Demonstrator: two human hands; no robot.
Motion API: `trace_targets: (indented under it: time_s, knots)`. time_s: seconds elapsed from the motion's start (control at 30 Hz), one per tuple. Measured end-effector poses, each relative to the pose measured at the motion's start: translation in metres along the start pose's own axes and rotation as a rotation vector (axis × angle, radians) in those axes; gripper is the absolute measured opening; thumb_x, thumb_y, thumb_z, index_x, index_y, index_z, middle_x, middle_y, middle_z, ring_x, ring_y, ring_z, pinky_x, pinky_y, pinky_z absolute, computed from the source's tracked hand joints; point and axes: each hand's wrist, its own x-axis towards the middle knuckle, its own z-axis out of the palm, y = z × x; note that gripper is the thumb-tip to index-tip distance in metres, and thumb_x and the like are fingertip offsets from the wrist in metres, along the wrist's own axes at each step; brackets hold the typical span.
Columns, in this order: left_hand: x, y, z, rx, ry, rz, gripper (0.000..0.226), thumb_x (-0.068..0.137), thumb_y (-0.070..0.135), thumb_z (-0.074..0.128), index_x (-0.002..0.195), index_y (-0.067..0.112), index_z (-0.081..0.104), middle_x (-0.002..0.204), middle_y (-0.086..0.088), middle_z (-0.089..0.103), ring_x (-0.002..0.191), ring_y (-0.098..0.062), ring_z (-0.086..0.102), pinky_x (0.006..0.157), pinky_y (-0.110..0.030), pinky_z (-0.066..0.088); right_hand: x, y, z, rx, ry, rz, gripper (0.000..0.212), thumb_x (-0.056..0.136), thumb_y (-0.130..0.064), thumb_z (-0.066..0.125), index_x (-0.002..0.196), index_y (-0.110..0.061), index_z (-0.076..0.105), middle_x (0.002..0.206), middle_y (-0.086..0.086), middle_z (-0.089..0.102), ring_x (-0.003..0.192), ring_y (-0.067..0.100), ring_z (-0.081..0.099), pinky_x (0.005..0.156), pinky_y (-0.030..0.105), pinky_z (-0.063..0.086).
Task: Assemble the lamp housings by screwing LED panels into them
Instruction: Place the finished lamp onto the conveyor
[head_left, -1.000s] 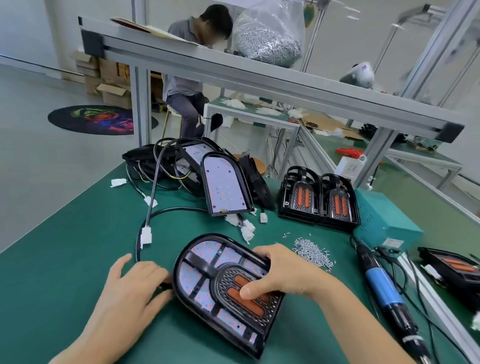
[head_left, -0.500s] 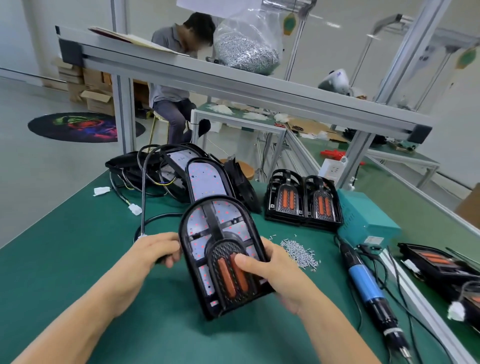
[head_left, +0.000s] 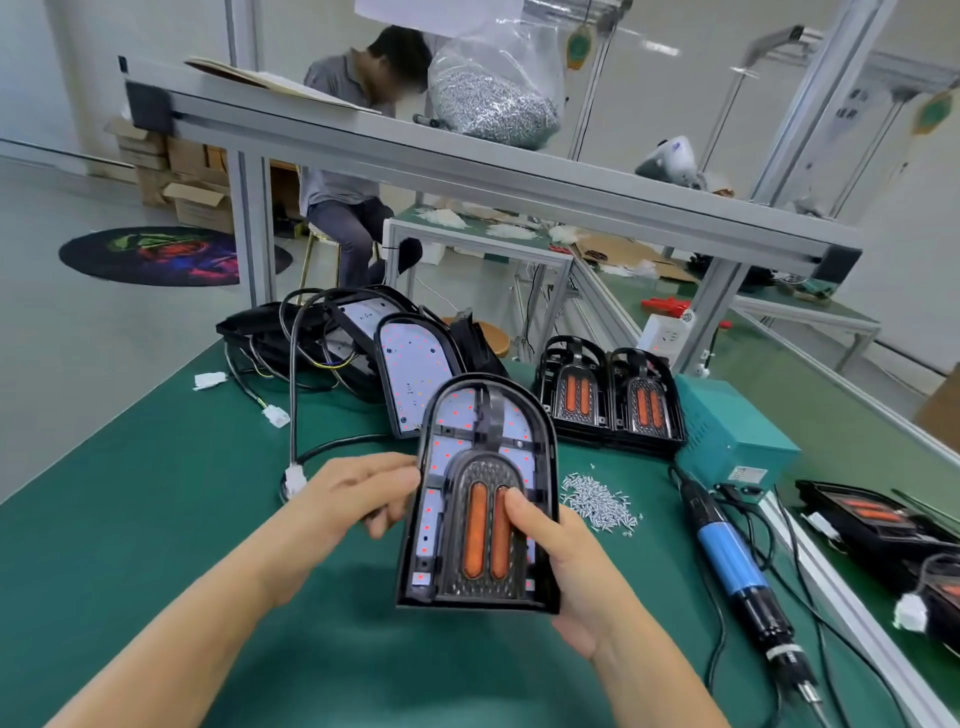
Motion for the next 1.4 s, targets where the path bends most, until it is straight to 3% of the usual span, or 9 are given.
trace_targets:
  time_s: [0.07, 0.17, 0.33, 0.4, 0.5, 0.63, 1.0, 1.3, 1.4]
  knots:
    - [-0.002, -0.012, -0.003, 0.114, 0.045, -0.074, 0.016, 0.074, 0.036, 0.066, 0.088, 0.030, 0.071, 0.075, 0.008, 0.066, 0.070, -0.006, 0.056, 0.071, -0.013, 0.040, -0.005, -0.001, -0.008, 0.045, 0.056, -0.003, 0.035, 0.078, -0.029, 0.070, 0.104, -0.006, 0.075, 0.101, 0.019, 0.073, 0.074, 0.026, 0.072, 0.064, 0.035, 0.058]
    - [-0.007, -0.031, -0.014, 0.507, 0.248, -0.083, 0.024, 0.082, 0.011, 0.066, 0.082, 0.034, 0.071, 0.080, 0.013, 0.071, 0.083, -0.007, 0.062, 0.082, -0.012, 0.041, -0.016, -0.005, -0.025, 0.147, 0.150, -0.029, 0.035, 0.076, -0.026, 0.068, 0.102, -0.004, 0.076, 0.104, 0.021, 0.072, 0.080, 0.027, 0.074, 0.063, 0.034, 0.059]
    - [-0.012, -0.050, -0.035, 0.869, 0.394, -0.155, 0.014, 0.089, 0.024, 0.064, 0.081, 0.035, 0.066, 0.085, 0.016, 0.064, 0.095, -0.011, 0.055, 0.105, -0.035, 0.019, -0.034, -0.004, -0.050, 0.238, 0.294, -0.038, 0.043, 0.077, -0.023, 0.065, 0.110, 0.004, 0.070, 0.105, 0.024, 0.071, 0.079, 0.027, 0.074, 0.059, 0.034, 0.059]
    - [-0.012, -0.049, -0.037, 0.831, 0.428, -0.105, 0.007, 0.090, 0.025, 0.062, 0.087, 0.029, 0.067, 0.088, 0.014, 0.065, 0.097, -0.014, 0.055, 0.104, -0.039, 0.026, -0.039, 0.002, -0.054, 0.243, 0.309, -0.025, 0.041, 0.077, -0.024, 0.065, 0.108, 0.003, 0.072, 0.106, 0.025, 0.071, 0.082, 0.029, 0.074, 0.060, 0.035, 0.059]
    - [-0.011, -0.037, -0.028, 0.691, 0.508, 0.004, 0.013, 0.093, 0.026, 0.055, 0.082, 0.029, 0.062, 0.077, 0.016, 0.062, 0.081, -0.003, 0.053, 0.073, -0.033, 0.041, -0.044, 0.010, -0.054, 0.255, 0.312, -0.018, 0.037, 0.078, -0.026, 0.065, 0.103, 0.000, 0.075, 0.108, 0.025, 0.070, 0.086, 0.031, 0.074, 0.062, 0.035, 0.059]
    - [-0.005, -0.022, -0.013, 0.475, 0.613, 0.079, 0.017, 0.094, 0.027, 0.052, 0.079, 0.024, 0.059, 0.062, 0.001, 0.052, 0.045, -0.007, 0.036, 0.041, -0.013, 0.027, -0.047, 0.014, -0.050, 0.274, 0.317, -0.012, 0.040, 0.080, -0.030, 0.064, 0.104, 0.000, 0.075, 0.110, 0.027, 0.069, 0.088, 0.033, 0.073, 0.065, 0.036, 0.059]
    - [0.050, 0.005, 0.013, -0.656, 0.775, -0.054, 0.025, 0.097, 0.015, 0.047, 0.073, 0.012, 0.052, 0.042, 0.013, 0.018, 0.044, -0.008, 0.016, 0.056, -0.025, 0.017, -0.035, 0.015, -0.013, 0.216, 0.230, -0.026, 0.038, 0.089, -0.027, 0.059, 0.110, 0.001, 0.072, 0.113, 0.027, 0.068, 0.101, 0.037, 0.069, 0.076, 0.039, 0.059]
    - [0.036, 0.026, 0.031, -1.125, 0.658, -0.004, 0.021, 0.096, 0.018, 0.046, 0.076, 0.016, 0.053, 0.040, 0.010, 0.020, 0.037, -0.007, 0.013, 0.036, -0.016, 0.019, -0.029, 0.012, 0.001, 0.269, 0.141, 0.032, 0.045, 0.077, -0.029, 0.071, 0.109, 0.002, 0.073, 0.115, 0.025, 0.068, 0.096, 0.032, 0.072, 0.074, 0.038, 0.059]
    - [0.033, 0.030, 0.049, -1.242, 0.615, -0.005, 0.009, 0.072, 0.014, 0.065, 0.070, 0.014, 0.056, 0.041, 0.008, 0.018, 0.046, -0.012, 0.005, 0.036, -0.019, 0.016, -0.027, 0.009, 0.002, 0.300, 0.127, 0.016, 0.045, 0.076, -0.027, 0.072, 0.110, 0.004, 0.072, 0.116, 0.027, 0.067, 0.099, 0.034, 0.070, 0.076, 0.040, 0.059]
